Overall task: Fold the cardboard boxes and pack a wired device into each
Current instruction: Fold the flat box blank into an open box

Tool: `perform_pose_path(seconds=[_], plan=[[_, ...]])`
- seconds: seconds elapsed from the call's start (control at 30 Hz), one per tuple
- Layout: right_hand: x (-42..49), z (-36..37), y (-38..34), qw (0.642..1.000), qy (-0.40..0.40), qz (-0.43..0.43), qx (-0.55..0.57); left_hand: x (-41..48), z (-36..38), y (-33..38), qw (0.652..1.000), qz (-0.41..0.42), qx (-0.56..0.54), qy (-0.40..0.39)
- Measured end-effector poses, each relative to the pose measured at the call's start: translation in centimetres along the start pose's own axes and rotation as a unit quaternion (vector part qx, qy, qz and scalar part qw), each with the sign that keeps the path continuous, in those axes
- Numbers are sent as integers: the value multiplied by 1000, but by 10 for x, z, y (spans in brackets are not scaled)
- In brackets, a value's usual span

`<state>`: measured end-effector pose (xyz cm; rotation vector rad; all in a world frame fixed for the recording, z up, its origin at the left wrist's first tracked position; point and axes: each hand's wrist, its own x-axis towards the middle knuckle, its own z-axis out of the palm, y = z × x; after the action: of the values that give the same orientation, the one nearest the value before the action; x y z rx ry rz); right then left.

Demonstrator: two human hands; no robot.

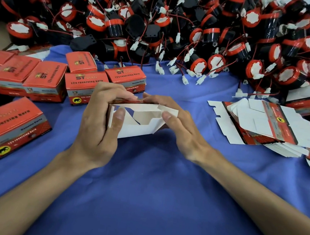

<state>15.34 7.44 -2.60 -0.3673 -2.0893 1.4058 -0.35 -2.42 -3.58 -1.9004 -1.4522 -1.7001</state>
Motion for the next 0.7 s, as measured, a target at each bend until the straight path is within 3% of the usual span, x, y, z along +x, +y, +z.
perform_pose_path(seconds=[0.23,0.37,0.5,0.7], plan=[[-2,0,-1,992,-12,-45,-121,2,-2,1,999,22,11,23],[-2,7,2,969,39,-84,-230,0,1,3,997,74,33,-17],[-3,14,5,947,54,-102,-299,-2,2,2,994,73,65,-57],[-3,16,-3,962,34,-110,-247,-1,5,5,980,83,150,-103]])
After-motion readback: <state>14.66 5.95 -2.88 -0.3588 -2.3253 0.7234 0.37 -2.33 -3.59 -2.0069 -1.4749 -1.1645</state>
